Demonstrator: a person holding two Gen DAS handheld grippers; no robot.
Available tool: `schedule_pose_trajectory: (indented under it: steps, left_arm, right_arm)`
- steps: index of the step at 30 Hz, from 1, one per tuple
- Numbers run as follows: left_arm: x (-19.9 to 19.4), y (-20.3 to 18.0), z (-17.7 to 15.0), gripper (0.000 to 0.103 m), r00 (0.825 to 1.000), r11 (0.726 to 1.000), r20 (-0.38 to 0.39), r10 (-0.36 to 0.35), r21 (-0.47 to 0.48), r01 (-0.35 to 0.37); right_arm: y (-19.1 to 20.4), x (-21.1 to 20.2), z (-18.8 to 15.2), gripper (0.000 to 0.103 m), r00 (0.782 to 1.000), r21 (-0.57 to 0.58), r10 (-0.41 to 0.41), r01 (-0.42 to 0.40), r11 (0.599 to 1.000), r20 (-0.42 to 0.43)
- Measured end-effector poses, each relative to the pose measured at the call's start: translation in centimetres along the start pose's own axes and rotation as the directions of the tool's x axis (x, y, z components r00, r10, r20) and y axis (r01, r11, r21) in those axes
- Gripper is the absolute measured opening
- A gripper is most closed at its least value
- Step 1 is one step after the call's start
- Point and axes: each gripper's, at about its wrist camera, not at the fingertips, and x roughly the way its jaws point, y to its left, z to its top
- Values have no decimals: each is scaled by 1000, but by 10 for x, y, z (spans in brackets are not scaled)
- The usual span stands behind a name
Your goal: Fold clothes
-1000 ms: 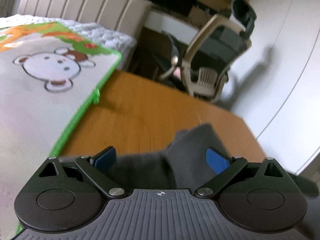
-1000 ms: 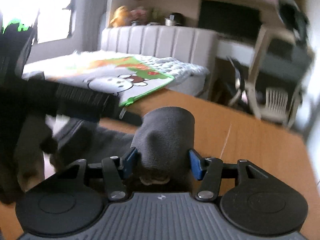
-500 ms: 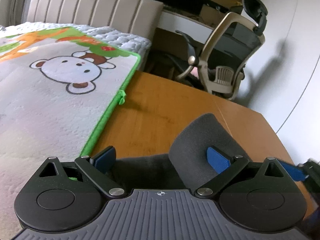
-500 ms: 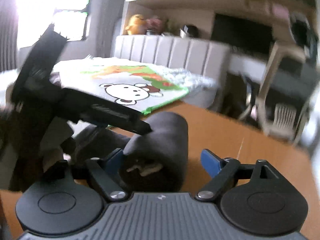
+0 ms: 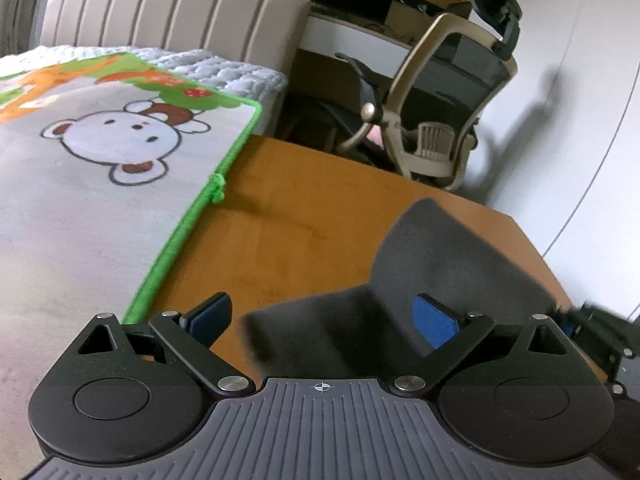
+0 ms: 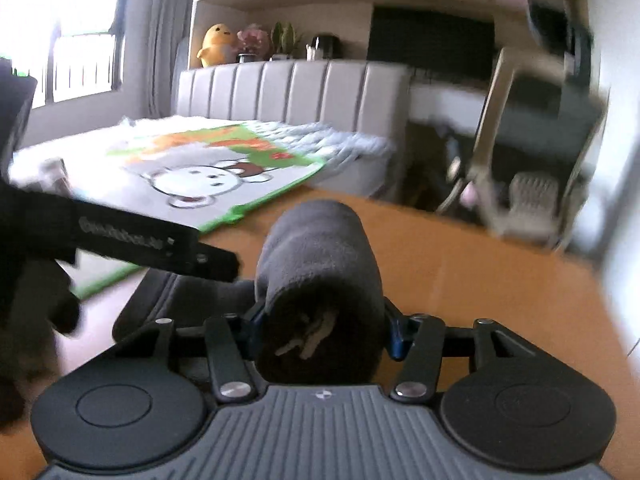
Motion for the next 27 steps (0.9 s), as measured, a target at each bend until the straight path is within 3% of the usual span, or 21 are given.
schedule_pose_trajectory:
  steps: [3,8,13,15,18,21,24,27]
  left_arm:
    - [-5,-2,3,100,1000,1000,15,-13,-9,13]
    - [-16,-4,13,100,998,999,47,-42,-30,44]
    - [-10,-18,20,100,998,999,55,-41,4,40]
    - [-3,-23,18,100,999,999,46,-20,31,19]
    - [4,-21,10,101,1000,998,30,5,58,-7]
    - [5,-11,7,101,1000,999,22,11,34,-11]
    - [3,-2,5,101,1000,1000,17,21,18,-22]
    - [0,3,3,101,1000,999,12,29,13,-29]
  right_arm:
    - [21,-9,-11,55,996,-213,-81,89,973,47]
    - [49,-13,-20,57,995,-384,-82,99,918,61]
    - [66,-15,-24,60,995,-495,-56,87,865,77]
    - [66,-16,-22,64,997,-492,-37,67,868,70]
    - [52,-23,-10,71,998,-393,51,-35,919,31]
    - [19,-31,5,81,977,-132,211,-208,969,8]
    - [-6,-23,12,85,961,106,278,-277,955,10]
    - [-21,-3,10,87,960,257,280,-266,929,-20]
